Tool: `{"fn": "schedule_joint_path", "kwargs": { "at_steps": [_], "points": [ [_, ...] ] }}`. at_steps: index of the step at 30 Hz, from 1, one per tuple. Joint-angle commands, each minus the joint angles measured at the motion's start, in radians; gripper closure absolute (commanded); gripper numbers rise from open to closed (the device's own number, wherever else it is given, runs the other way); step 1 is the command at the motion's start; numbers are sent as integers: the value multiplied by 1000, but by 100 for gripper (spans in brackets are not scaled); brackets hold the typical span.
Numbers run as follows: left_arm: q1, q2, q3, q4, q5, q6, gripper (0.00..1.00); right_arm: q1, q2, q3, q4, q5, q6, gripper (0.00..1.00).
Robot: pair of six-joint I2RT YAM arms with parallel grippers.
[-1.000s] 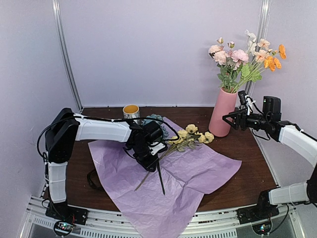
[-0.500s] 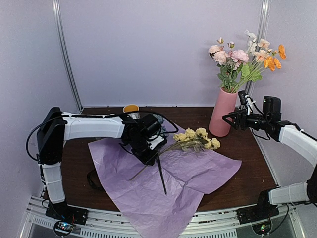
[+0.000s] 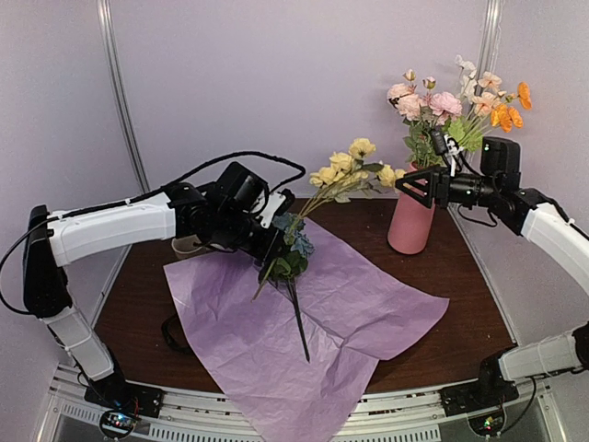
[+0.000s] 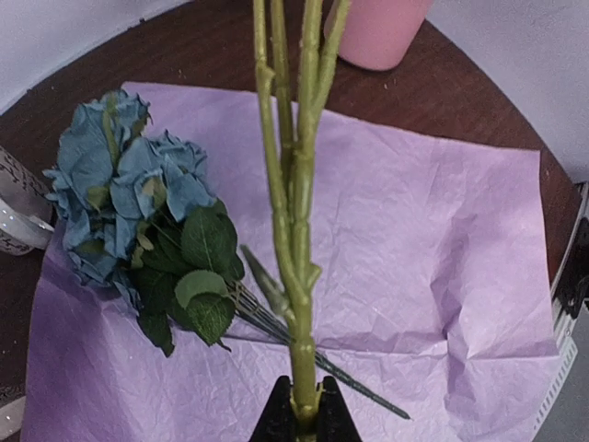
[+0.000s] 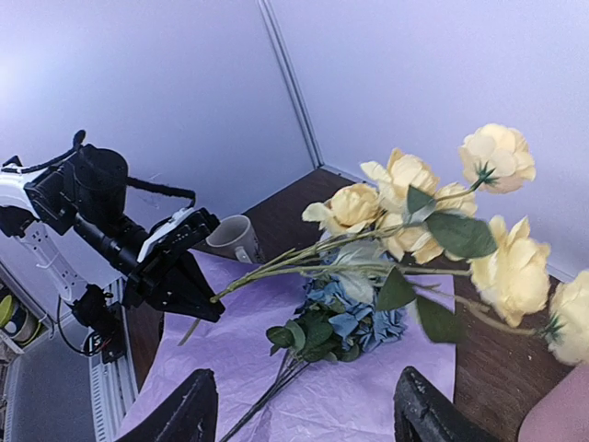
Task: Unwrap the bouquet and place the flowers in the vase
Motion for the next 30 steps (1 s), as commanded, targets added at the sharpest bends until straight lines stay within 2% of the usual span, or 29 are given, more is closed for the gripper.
{"fn": "schedule_joint_path", "kwargs": {
  "at_steps": [1, 6, 12, 18, 24, 30],
  "points": [
    [11, -49, 14, 206, -48, -66, 100, 92, 94, 147, -94, 6, 43, 35],
    [26, -89, -9, 366, -70, -134, 100, 176, 178, 297, -80, 40, 113, 34],
    [29, -111, -44, 517, -53, -208, 100, 240, 235, 384, -31, 113, 237, 30],
    [28, -87, -39, 561, 14, -229, 100, 277, 295, 433, 8, 115, 279, 28],
    [20, -72, -50, 600, 56, -238, 100, 308, 414, 591, -41, 154, 266, 27],
    [-3, -53, -21, 573, 76, -204, 100, 319, 517, 703, -16, 145, 314, 26]
  ]
}}
